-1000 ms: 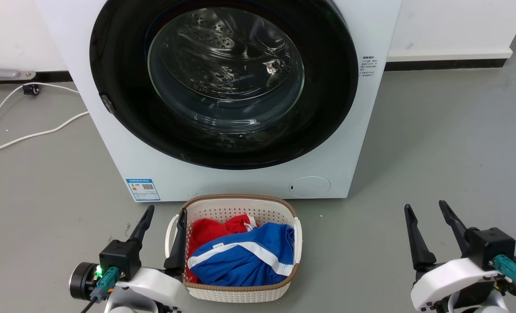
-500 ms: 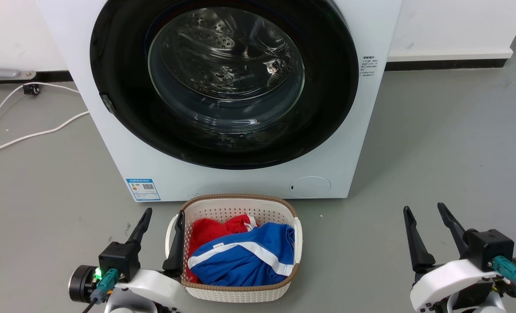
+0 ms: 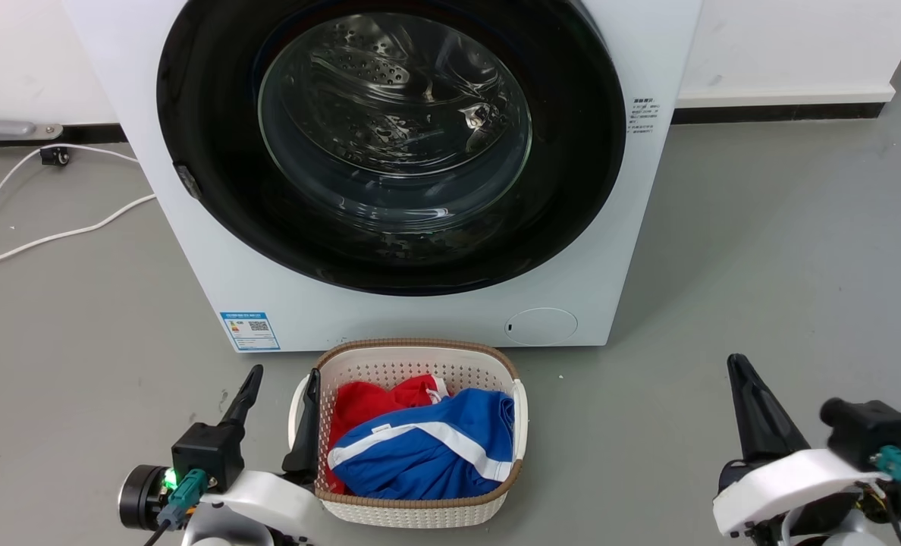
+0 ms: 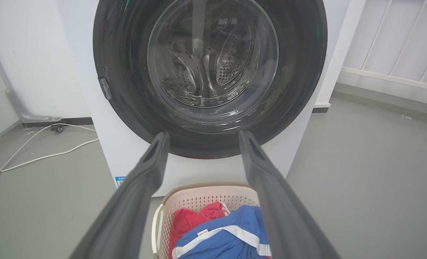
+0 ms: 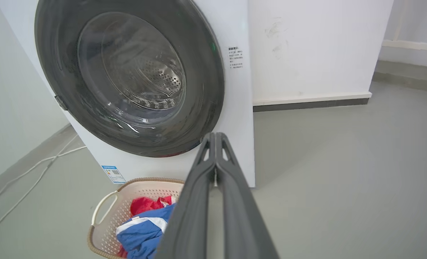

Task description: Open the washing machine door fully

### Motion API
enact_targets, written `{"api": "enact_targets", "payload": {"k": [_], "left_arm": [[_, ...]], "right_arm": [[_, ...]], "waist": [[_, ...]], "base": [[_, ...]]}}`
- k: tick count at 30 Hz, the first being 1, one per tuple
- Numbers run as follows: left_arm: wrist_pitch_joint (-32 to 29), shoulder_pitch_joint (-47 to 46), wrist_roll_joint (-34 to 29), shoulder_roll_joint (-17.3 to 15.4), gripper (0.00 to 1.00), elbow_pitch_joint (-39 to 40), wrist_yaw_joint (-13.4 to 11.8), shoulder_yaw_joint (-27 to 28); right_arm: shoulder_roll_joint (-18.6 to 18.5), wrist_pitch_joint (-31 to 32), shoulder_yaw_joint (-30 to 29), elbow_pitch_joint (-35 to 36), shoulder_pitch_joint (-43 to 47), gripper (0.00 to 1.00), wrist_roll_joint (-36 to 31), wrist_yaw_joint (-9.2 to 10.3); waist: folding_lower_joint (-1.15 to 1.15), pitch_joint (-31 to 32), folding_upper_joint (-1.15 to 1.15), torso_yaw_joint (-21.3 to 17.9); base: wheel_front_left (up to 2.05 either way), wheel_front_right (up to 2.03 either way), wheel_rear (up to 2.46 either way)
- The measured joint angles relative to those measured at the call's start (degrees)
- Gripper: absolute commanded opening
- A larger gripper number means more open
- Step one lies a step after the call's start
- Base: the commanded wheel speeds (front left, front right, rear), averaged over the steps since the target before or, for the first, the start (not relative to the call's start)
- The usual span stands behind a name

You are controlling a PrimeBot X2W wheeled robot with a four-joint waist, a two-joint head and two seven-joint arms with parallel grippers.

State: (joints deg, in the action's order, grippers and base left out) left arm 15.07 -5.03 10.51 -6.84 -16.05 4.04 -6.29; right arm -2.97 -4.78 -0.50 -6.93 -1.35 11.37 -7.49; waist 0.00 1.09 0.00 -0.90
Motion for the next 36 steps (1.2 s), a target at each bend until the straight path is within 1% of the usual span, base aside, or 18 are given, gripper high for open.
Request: {"api": "enact_targets", "payload": {"k": [2, 3, 4, 8, 11, 14, 17, 19, 21, 22, 27, 30, 32, 36], "left_arm": [[0.0, 0.0, -0.2, 0.0, 1.0, 0.0, 0.0, 0.2], [0.0, 0.0, -0.2, 0.1, 1.0, 0.1, 0.0, 0.2], [0.0, 0.0, -0.2, 0.1, 1.0, 0.2, 0.0, 0.4], [0.0, 0.0, -0.3, 0.3, 1.0, 0.4, 0.0, 0.7], [0.0, 0.0, -0.4, 0.4, 1.0, 0.7, 0.0, 0.8], [0.0, 0.0, -0.7, 0.4, 1.0, 1.1, 0.0, 1.0], [0.0, -0.2, -0.8, 0.5, 1.0, 1.8, 0.0, 1.2], [0.0, -0.5, -0.8, 0.5, 1.0, 2.3, -0.1, 1.3], [0.0, -1.0, -1.0, 0.6, 1.0, 2.9, -0.2, 1.4], [0.0, -1.4, -1.2, 0.8, 1.0, 3.4, -0.2, 1.4], [0.0, -3.4, -1.4, 1.2, 1.0, 5.0, -0.2, 1.1], [0.0, -4.8, -1.8, 1.4, 1.0, 6.0, 0.0, 0.7], [0.0, -5.7, -2.0, 1.5, 1.0, 6.7, 0.1, 0.4], [0.0, -7.5, -2.5, 1.9, 1.0, 8.0, 0.5, -0.6]], "right_arm": [[0.0, -0.2, 0.0, -0.1, 0.0, 0.0, 5.4, 0.0], [0.0, -0.2, 0.0, -0.3, 0.0, 0.0, 9.2, 0.0], [0.0, 0.5, 0.0, -0.9, 0.0, 0.0, 17.6, 0.0], [0.0, 1.5, -0.7, -2.0, -0.2, 0.0, 32.2, 0.0], [0.1, 2.8, -1.7, -3.1, -1.3, 0.0, 47.2, 0.0], [0.1, 4.0, -3.5, -4.4, -2.6, 0.0, 60.8, 0.0], [0.1, 5.1, -6.1, -6.1, -4.6, 0.0, 70.3, 0.0], [0.1, 6.1, -8.1, -7.5, -6.3, 0.0, 74.4, 0.0], [-0.1, 7.1, -10.0, -9.3, -8.3, 0.0, 77.1, 0.0], [-0.7, 8.0, -11.8, -11.6, -11.0, 0.0, 80.1, 0.01], [-3.8, 9.6, -14.8, -18.2, -19.2, 0.0, 85.7, 0.0], [-6.0, 11.4, -14.7, -23.0, -25.1, 0.0, 88.7, 0.0], [-7.8, 14.0, -13.8, -26.8, -29.0, 0.0, 90.6, 0.0], [-11.6, 17.5, -10.9, -34.2, -37.2, 0.0, 92.5, 0.0]], "waist": [[0.0, 0.0, 0.0, 0.0], [0.0, 0.0, 0.0, 0.0], [0.0, 0.1, 0.0, 0.0], [0.0, 0.0, 0.0, -0.1], [0.0, -0.2, 0.0, -0.2], [0.0, -0.6, 0.0, -0.3], [0.0, -1.3, 0.0, -0.4], [0.0, -2.0, 0.0, -0.4], [0.0, -2.9, 0.0, -0.4], [0.0, -3.9, 0.0, -0.4], [0.0, -7.0, 0.0, -0.1], [0.0, -9.3, 0.0, 0.3], [0.0, -10.9, 0.0, 0.6], [0.01, -14.1, 0.0, 1.5]], "base": [[0.0, 0.0, 0.0], [0.0, 0.0, 0.0], [0.0, 0.0, 0.0], [0.0, 0.0, 0.0], [0.0, 0.0, 0.0], [0.0, 0.0, 0.0], [0.0, 0.0, 0.0], [0.0, 0.0, 0.0], [0.0, 0.0, 0.0], [0.0, 0.0, 0.0], [0.0, 0.0, 0.0], [0.0, 0.0, 0.0], [0.0, 0.0, 0.0], [0.0, 0.0, 0.0]]}}
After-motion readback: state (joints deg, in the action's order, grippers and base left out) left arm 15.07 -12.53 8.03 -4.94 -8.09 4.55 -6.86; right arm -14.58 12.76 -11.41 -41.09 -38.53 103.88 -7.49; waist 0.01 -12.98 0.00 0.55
